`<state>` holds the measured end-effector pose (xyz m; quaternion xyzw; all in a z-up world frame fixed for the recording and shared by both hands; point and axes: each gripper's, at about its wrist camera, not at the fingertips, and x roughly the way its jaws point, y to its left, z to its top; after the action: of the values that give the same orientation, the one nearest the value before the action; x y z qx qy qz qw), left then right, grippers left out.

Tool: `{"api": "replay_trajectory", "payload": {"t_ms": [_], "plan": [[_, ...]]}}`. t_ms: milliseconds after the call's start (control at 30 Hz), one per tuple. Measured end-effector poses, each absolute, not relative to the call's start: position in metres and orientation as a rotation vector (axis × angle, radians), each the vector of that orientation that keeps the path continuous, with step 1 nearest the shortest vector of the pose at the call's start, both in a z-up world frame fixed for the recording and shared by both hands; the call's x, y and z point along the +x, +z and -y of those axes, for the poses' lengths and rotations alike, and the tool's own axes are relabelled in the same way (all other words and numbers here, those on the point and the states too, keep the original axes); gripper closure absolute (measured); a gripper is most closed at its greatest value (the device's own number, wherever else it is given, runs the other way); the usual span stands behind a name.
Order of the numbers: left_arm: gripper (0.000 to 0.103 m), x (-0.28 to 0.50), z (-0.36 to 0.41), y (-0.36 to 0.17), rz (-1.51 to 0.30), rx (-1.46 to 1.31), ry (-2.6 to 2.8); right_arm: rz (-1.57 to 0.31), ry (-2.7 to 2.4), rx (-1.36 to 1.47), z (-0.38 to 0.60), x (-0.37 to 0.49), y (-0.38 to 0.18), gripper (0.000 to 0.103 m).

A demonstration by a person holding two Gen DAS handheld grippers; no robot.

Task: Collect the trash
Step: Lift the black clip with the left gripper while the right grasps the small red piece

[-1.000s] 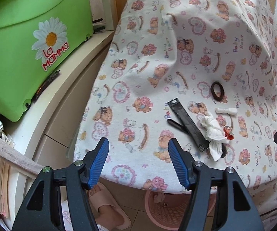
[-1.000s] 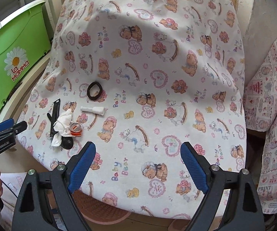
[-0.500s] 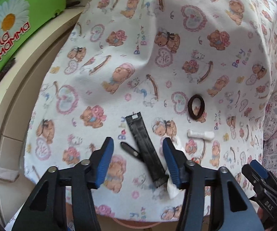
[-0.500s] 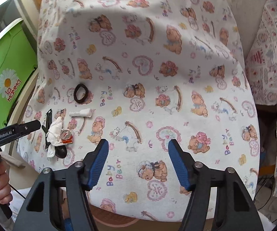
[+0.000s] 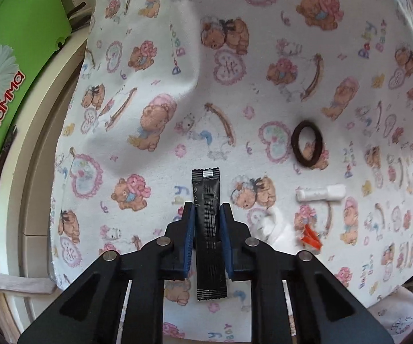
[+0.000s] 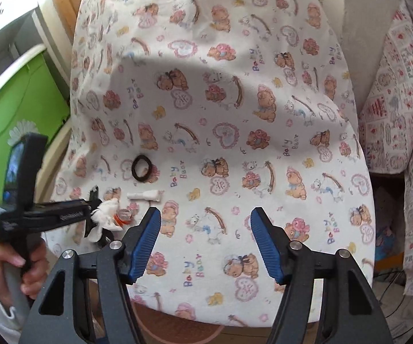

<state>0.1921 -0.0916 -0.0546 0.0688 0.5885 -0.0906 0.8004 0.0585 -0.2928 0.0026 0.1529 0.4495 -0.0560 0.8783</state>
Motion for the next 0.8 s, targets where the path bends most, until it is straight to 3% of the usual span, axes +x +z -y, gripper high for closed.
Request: {"api": "replay_trajectory", "payload": {"t_ms": [333,433,500,533,800], "plan": [[0.089,0.157,0.056,-0.003,-1.061,0.1,-0.226,-0.969,0.06,0.454,0.291,0.069,-0.033,0.036],[0.089,0.145,0.033,-0.004,-1.066,0.083,-0.215,-1.015,0.139,0.534,0.282,0.077,-0.04,0.047],[0.089,0.138,0.021,-0.006,-1.067,0.068,-0.212,-1.058,0.182,0.58,0.274,0.084,-0.048,0.062],[0.089,0.133,0.014,-0.008,-1.064,0.06,-0.211,-1.07,0.19,0.604,0.27,0.088,-0.051,0.064],[0.089,0.116,-0.014,-0.015,-1.001,0.007,-0.222,-1.092,0.212,0.611,0.233,0.122,-0.057,0.065]]}}
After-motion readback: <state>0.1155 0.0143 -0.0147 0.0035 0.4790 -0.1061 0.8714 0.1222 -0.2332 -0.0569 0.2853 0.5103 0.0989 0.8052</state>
